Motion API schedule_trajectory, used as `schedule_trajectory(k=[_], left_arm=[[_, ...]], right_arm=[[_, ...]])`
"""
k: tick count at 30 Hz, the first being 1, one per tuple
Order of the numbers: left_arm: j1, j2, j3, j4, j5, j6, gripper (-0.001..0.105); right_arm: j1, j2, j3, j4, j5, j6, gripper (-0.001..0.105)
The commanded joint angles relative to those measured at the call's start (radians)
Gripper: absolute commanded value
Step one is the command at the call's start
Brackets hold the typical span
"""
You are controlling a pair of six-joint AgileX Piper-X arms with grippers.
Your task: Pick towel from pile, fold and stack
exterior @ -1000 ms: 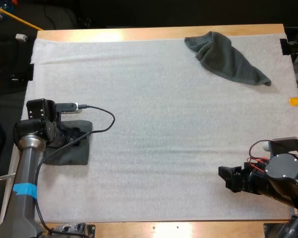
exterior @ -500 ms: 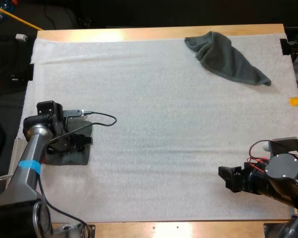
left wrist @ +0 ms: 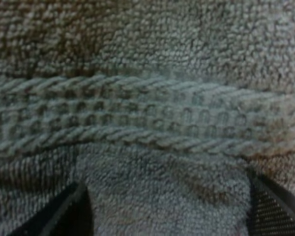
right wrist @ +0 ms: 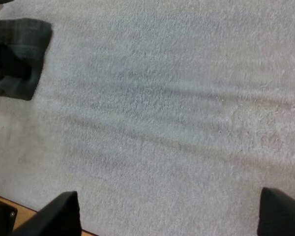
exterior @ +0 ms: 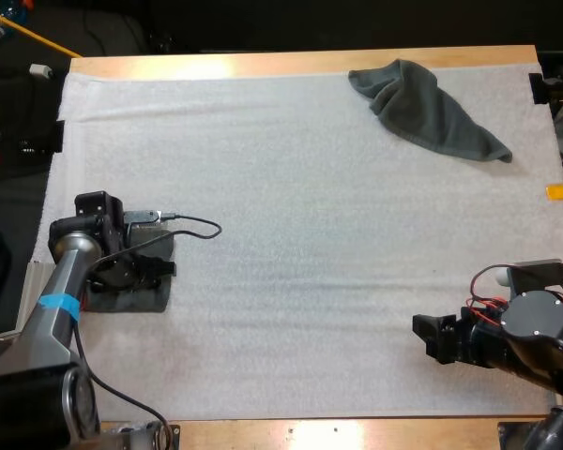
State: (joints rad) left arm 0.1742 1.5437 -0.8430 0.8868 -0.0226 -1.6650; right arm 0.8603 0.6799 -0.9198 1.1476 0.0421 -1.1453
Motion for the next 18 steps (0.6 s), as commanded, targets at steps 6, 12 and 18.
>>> schedule_trajectory(k=[6, 12, 18], left_arm=[[0.002, -0.072, 0.0, 0.025, -0.123, -0.006, 0.065], [0.058, -0.073, 0.009, 0.005, -0.062, -0.044, 0.065], [0.132, -0.061, 0.054, -0.019, 0.194, -0.051, 0.065]], right_arm=[[0.004, -0.003, -0.008, 0.002, 0.0, 0.005, 0.071], [0.004, -0.003, -0.008, 0.002, 0.0, 0.005, 0.071], [0.004, -0.003, -0.008, 0.002, 0.0, 0.005, 0.071]])
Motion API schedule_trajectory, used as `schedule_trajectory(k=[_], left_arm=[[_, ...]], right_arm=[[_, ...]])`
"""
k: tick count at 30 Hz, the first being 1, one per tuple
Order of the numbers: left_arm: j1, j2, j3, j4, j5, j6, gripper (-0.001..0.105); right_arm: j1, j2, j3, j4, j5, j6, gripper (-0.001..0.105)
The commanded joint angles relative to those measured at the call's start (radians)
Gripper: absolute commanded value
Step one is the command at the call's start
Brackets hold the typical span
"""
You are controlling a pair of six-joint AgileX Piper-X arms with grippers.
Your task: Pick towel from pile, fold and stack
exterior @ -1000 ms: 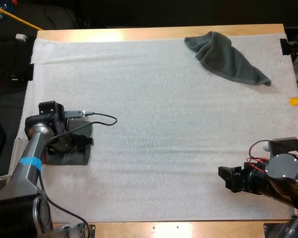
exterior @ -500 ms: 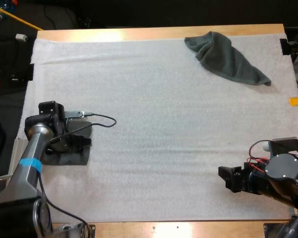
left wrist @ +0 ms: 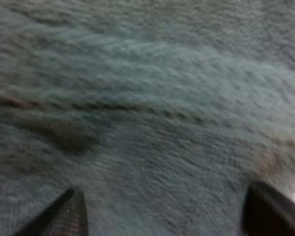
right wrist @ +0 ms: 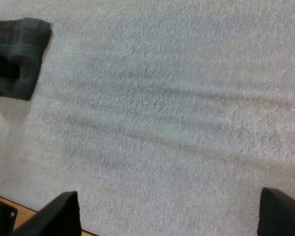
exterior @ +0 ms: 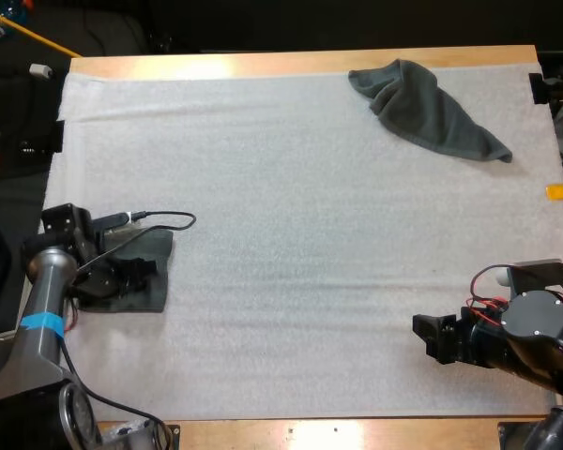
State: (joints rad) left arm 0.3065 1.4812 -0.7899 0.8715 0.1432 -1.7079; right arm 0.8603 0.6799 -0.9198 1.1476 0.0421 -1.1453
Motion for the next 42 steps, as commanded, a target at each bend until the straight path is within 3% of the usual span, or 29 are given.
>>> schedule_trajectory(k=[1, 8, 20, 24, 32, 36, 42], left_arm=[[-0.001, 0.002, 0.003, -0.003, 0.034, -0.008, 0.065], [-0.001, -0.044, 0.005, 0.014, 0.184, 0.004, 0.065], [-0.001, -0.469, 0.005, 0.082, 0.22, 0.0, 0.065], [-0.026, -0.625, 0.005, 0.121, 0.22, 0.0, 0.065], [-0.147, -0.791, 0.001, 0.203, 0.195, -0.019, 0.065], [-0.176, -0.848, -0.018, 0.267, 0.129, -0.008, 0.065], [-0.176, -0.899, -0.046, 0.346, 0.114, 0.015, 0.065]], right_arm=[[0.004, -0.003, -0.008, 0.002, 0.0, 0.005, 0.071], [0.004, -0.003, -0.008, 0.002, 0.0, -0.001, 0.071], [0.004, -0.003, -0.008, -0.001, 0.013, -0.011, 0.071], [0.004, 0.007, -0.008, -0.007, 0.078, -0.059, 0.071], [0.001, 0.063, -0.008, -0.007, 0.181, -0.157, 0.071], [-0.056, 0.087, -0.008, -0.016, 0.183, -0.198, 0.071], [-0.219, 0.089, -0.008, -0.046, 0.114, -0.295, 0.071]])
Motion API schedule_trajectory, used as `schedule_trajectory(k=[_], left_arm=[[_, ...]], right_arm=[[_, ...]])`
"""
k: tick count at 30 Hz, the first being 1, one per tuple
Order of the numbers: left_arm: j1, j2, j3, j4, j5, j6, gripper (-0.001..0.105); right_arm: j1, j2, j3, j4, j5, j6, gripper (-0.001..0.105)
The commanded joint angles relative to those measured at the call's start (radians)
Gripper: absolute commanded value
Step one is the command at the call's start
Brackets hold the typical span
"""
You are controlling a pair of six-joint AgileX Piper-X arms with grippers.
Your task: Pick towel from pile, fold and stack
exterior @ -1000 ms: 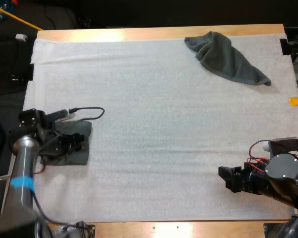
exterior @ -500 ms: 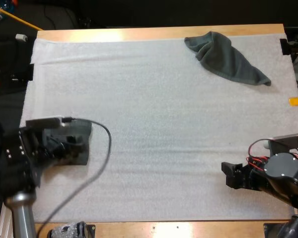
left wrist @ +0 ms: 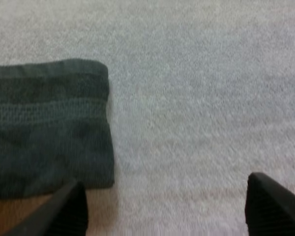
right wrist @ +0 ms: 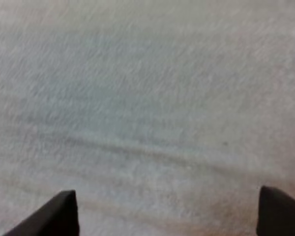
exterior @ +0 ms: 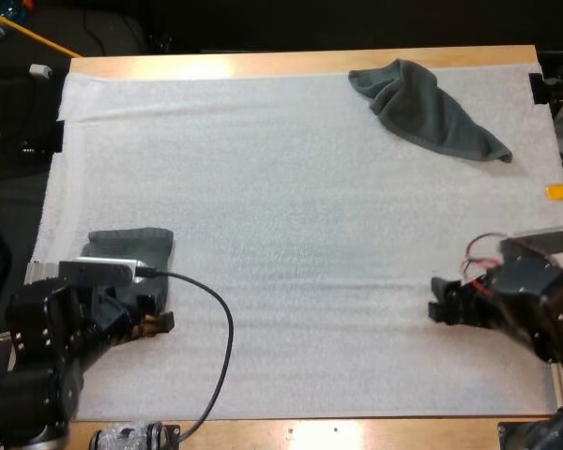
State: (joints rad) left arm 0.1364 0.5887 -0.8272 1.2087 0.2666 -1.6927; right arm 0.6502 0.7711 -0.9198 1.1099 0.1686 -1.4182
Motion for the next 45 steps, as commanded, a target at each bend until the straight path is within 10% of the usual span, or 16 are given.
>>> schedule_trajectory(k=[1, 21, 45], left_arm=[[-0.005, -0.011, -0.011, 0.016, -0.01, 0.0, 0.065], [-0.073, -0.104, -0.027, 0.122, -0.07, 0.03, 0.065], [-0.095, -0.481, -0.027, 0.209, -0.099, 0.054, 0.065]], right_arm=[[-0.03, -0.002, -0.008, -0.008, -0.021, -0.029, 0.071], [-0.595, -0.125, -0.008, -0.006, -0.241, -0.18, 0.071], [-0.629, -0.599, -0.008, 0.035, -0.233, -0.314, 0.071]])
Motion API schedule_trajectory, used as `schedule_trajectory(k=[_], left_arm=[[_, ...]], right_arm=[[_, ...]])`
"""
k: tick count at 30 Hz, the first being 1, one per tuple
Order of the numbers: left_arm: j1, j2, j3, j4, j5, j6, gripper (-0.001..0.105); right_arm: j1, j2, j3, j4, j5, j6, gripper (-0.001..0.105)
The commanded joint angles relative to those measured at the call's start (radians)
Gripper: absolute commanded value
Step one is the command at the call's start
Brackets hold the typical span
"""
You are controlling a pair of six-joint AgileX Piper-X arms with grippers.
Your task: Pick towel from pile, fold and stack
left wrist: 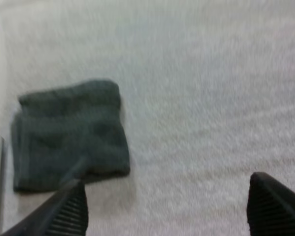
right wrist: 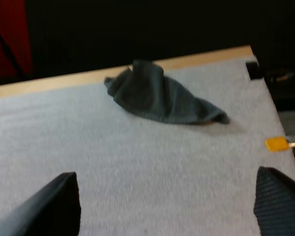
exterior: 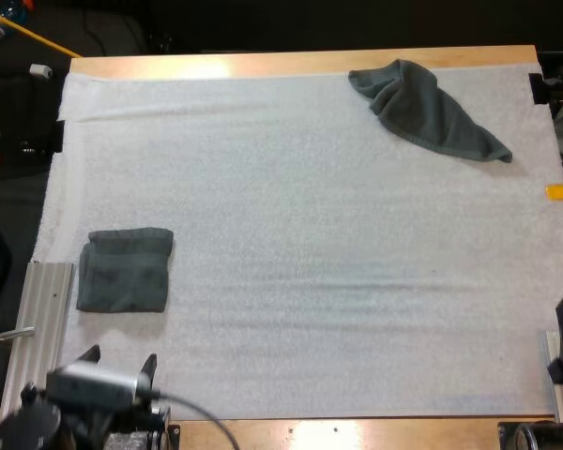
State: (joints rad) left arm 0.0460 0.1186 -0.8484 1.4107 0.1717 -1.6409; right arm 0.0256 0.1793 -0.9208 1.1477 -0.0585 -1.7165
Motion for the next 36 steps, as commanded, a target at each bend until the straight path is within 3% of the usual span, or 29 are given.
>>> schedule_trajectory(k=[1, 9, 18, 25, 30, 36], left_arm=[[-0.005, -0.037, -0.006, 0.009, -0.004, 0.002, 0.065], [-0.005, -0.27, -0.007, 0.112, -0.004, 0.002, 0.065], [0.001, -0.268, -0.022, 0.144, 0.011, 0.017, 0.065], [0.001, -0.268, -0.012, -0.051, 0.011, 0.021, 0.065], [0.001, -0.268, 0.072, -0.251, 0.011, 0.021, 0.065], [0.001, -0.268, 0.19, -0.32, 0.011, 0.021, 0.065]], right_arm=[[-0.004, -0.019, -0.007, -0.003, -0.006, -0.016, 0.071], [-0.004, -0.195, 0.055, 0.001, -0.006, -0.016, 0.071], [-0.002, -0.234, 0.1, 0.038, -0.017, -0.016, 0.071], [-0.002, -0.234, 0.159, -0.098, -0.017, -0.016, 0.071], [-0.002, -0.232, 0.24, -0.186, -0.017, -0.016, 0.071], [-0.002, -0.232, 0.315, -0.185, -0.013, -0.016, 0.071]])
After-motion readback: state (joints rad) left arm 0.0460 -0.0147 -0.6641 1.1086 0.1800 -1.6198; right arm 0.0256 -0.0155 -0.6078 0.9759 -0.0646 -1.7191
